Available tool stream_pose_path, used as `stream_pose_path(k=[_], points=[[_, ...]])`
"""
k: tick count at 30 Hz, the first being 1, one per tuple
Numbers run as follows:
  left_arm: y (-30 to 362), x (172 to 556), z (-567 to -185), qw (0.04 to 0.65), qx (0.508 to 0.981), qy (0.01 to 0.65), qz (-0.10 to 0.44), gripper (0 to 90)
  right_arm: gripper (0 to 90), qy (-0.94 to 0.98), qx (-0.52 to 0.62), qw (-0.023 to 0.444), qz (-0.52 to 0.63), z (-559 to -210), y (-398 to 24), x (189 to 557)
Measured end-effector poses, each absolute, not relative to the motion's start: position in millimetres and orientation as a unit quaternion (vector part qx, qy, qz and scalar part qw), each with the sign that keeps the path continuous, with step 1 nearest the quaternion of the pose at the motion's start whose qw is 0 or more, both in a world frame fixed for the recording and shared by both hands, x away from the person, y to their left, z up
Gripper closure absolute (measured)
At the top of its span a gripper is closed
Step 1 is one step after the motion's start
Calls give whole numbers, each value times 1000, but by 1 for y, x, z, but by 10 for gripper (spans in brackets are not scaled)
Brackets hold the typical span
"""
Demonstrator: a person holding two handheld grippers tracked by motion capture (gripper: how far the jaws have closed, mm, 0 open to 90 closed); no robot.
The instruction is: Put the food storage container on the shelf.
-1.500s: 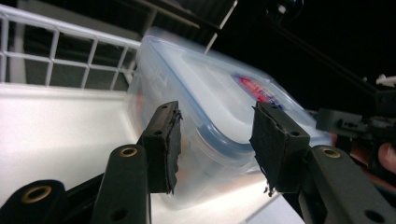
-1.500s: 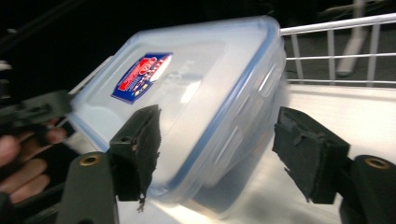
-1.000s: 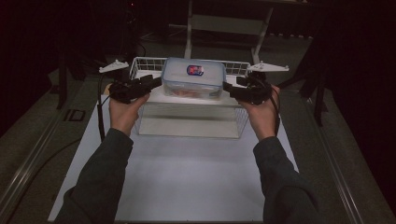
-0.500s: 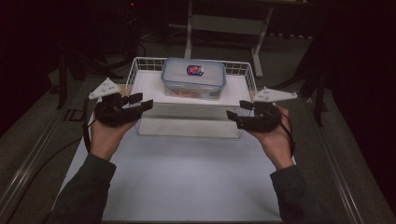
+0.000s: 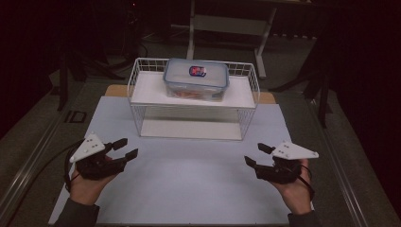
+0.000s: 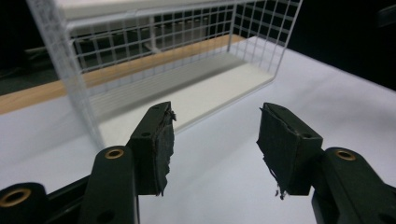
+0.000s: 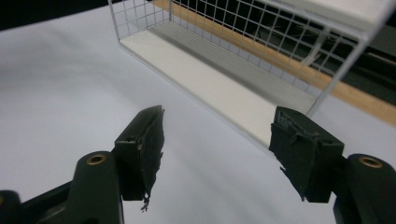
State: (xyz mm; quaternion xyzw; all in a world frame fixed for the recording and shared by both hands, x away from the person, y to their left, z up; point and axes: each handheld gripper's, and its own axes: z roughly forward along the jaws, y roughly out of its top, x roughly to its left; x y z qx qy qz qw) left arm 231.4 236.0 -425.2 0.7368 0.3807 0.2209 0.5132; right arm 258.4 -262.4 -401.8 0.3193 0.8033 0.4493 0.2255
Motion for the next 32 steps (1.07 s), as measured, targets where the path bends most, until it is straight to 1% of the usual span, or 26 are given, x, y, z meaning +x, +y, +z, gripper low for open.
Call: stream_pose_path(k=[4, 6, 10, 12, 16, 20, 21, 24, 32], points=[[240, 224, -433, 508, 734, 389, 230, 443, 340, 794, 330, 225, 457, -413, -271, 247], [241, 217, -437, 498, 734, 391, 243, 432, 340, 790, 338, 230, 458, -421, -279, 237], [247, 208, -440, 506, 725, 396, 250, 425, 338, 776, 342, 243, 472, -426, -292, 222], [250, 203, -443, 508, 719, 400, 256, 419, 338, 768, 351, 241, 479, -429, -300, 216], [253, 197, -449, 507, 718, 397, 265, 411, 334, 757, 366, 235, 487, -438, -312, 212], [253, 196, -455, 509, 720, 392, 263, 409, 324, 753, 369, 239, 489, -444, -316, 212], [253, 197, -457, 510, 721, 391, 261, 409, 323, 755, 368, 252, 481, -447, -317, 214], [255, 203, -464, 514, 722, 390, 251, 409, 333, 751, 368, 265, 481, -449, -319, 215], [256, 205, -466, 508, 720, 393, 263, 405, 329, 744, 362, 276, 489, -447, -320, 213]])
